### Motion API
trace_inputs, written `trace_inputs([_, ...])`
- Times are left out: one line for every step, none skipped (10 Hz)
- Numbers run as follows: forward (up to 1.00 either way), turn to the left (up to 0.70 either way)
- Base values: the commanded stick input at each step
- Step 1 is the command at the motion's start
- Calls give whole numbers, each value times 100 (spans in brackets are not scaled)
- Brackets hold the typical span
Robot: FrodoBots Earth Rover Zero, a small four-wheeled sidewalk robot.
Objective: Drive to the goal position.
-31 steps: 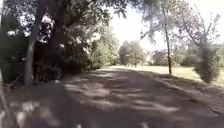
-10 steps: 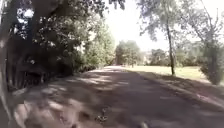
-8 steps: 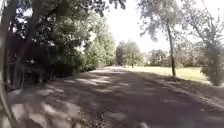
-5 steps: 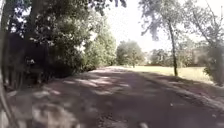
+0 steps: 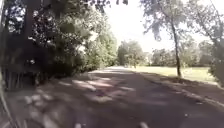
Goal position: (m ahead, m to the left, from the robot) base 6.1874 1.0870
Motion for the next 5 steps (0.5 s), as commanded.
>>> trace_inputs([70, 0])
trace_inputs([70, 0])
trace_inputs([70, 0])
trace_inputs([70, 0])
trace_inputs([70, 0])
